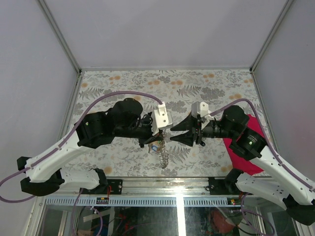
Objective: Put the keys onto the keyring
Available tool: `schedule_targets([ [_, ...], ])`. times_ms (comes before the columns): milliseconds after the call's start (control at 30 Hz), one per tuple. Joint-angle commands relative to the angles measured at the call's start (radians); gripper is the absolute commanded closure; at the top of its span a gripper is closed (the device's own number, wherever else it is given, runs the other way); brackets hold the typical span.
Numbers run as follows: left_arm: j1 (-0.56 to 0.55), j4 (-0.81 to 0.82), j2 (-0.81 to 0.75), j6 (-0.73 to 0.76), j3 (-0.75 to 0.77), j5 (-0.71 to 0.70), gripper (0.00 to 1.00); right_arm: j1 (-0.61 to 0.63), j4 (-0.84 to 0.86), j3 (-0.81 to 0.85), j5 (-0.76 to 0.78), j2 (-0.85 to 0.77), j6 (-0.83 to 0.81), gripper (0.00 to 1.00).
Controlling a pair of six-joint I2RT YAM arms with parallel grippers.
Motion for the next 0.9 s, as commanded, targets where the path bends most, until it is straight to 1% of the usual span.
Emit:
schedule_targets([
  [0,-0.012,-0.13,0.028,0.069,0.086,-0.029,1.0,0.001,0.001,0.057,-0.046,0.038,-0.002,0.55],
  [133,-0.018,-0.163,0.05,0.085,0.124,-0.036,1.0,0.001,0.057,0.043,-0.079,0.064,0.029,0.55],
  [433,-0.029,-0.163,0.073,0.088,0.161,-0.046,1.0,0.002,0.194,0.028,-0.175,0.128,0.115,0.57],
  [867,-0.035,-0.141,0.063,0.089,0.17,-0.05,1.0,0.025,0.183,0.019,-0.153,0.171,0.091,0.67],
])
